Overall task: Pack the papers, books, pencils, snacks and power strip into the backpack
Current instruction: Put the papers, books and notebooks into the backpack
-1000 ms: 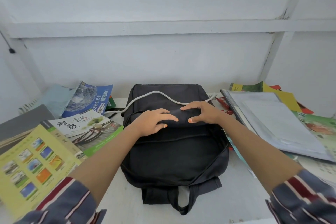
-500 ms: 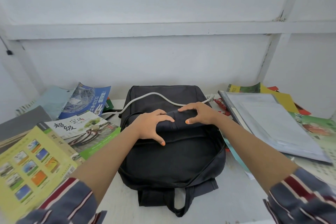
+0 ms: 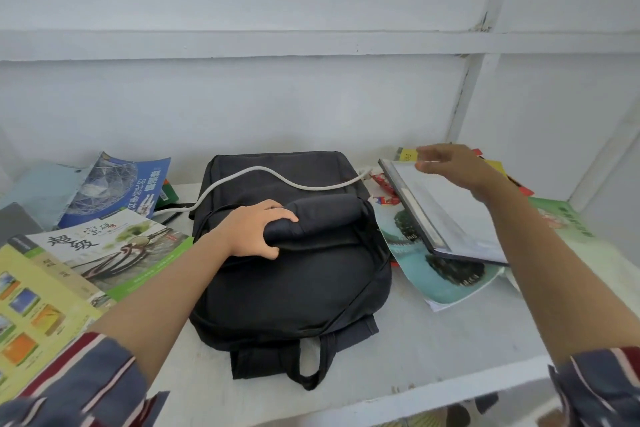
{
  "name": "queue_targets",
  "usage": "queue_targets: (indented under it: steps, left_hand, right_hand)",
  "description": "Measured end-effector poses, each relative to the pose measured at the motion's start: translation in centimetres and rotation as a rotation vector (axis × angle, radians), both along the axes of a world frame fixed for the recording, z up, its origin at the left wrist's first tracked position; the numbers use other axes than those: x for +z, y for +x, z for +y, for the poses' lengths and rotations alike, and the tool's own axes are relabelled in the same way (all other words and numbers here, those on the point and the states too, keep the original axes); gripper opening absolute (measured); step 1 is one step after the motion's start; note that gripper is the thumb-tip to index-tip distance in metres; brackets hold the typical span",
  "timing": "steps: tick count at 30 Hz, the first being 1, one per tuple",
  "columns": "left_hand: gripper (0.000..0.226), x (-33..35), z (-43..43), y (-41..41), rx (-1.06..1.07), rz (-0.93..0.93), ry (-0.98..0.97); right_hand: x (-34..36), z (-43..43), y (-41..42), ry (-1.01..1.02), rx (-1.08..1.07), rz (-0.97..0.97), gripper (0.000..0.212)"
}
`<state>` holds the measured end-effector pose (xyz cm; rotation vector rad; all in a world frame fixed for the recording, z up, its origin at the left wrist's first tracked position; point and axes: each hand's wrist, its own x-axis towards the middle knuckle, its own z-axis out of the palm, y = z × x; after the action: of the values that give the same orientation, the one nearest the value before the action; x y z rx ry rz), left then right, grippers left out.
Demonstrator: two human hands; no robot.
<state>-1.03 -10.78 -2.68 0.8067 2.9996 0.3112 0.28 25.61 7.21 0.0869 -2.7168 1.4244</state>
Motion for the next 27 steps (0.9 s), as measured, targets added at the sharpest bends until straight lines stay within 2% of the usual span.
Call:
queue_targets:
  steps: [5, 14, 19, 24, 27]
  left_hand:
    - [0.06, 0.3, 0.9, 0.2, 0.062, -0.031, 0.027]
    - [0.051, 1.0, 3.3, 1.4, 0.201, -0.017, -0.047]
    - [0.051, 0.9, 4.1, 2.0, 0.249, -0.02, -0.061]
    - [0.051, 0.8, 4.4, 2.2, 0.282, -0.028, -0.06]
    - [0.05, 0.7, 4.7, 2.3, 0.295, -0.017, -0.066]
  right_hand:
    - [-1.4, 3.4, 2.1, -0.063, -0.098, -0.092, 0.041]
    - [-3.6, 3.6, 5.0, -0.169, -0.205, -0.133, 0.033]
    - [-4.9, 3.4, 6.8, -0.261, -0.3, -0.102, 0.029]
    - [-6.2, 2.6, 8.4, -0.409, -0.528, 0.027, 0.022]
    - [-6.6, 2.2, 9.3, -0.492, -0.627, 0.039, 0.02]
